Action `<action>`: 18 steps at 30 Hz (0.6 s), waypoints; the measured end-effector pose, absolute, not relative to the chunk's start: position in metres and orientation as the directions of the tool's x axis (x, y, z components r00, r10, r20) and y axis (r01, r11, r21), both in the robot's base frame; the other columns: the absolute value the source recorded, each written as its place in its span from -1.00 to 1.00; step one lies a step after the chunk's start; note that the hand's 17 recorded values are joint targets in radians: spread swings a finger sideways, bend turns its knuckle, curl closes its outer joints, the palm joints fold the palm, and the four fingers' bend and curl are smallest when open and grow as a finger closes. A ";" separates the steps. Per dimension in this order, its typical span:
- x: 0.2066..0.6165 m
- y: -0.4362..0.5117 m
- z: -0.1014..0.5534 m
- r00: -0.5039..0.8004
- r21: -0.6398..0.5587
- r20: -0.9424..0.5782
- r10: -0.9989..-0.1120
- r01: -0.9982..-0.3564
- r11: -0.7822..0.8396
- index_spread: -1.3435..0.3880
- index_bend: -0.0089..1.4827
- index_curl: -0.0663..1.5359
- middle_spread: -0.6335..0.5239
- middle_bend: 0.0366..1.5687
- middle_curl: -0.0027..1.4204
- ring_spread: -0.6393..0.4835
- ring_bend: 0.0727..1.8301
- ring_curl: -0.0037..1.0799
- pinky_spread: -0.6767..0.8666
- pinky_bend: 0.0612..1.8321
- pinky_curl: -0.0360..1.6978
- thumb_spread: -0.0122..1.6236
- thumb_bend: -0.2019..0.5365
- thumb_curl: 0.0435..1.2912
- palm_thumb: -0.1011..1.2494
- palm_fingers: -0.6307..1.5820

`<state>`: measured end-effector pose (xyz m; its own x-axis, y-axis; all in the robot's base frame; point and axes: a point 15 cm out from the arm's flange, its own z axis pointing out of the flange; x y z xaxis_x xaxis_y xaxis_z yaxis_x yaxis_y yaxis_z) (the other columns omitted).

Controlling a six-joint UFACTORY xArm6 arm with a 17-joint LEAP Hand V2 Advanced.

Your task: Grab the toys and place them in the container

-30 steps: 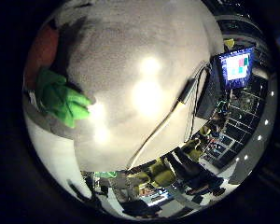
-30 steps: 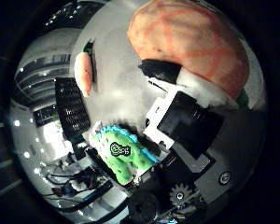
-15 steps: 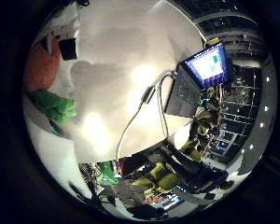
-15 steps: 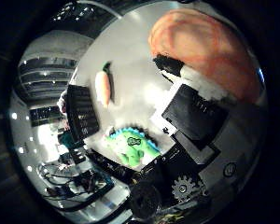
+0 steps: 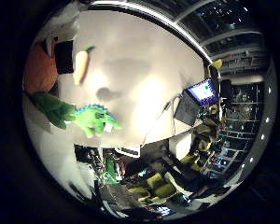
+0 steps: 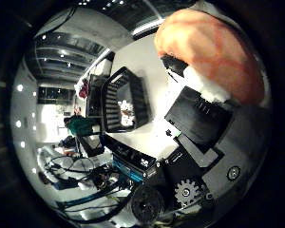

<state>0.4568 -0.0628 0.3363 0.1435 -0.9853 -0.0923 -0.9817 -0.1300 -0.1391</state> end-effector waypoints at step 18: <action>0.479 0.149 0.289 0.321 -0.141 -0.177 -0.930 -0.944 -0.298 0.11 -0.29 -0.19 -0.21 0.25 -0.30 -0.25 0.41 -0.06 -0.62 0.20 0.04 0.06 -0.51 0.02 0.39 0.00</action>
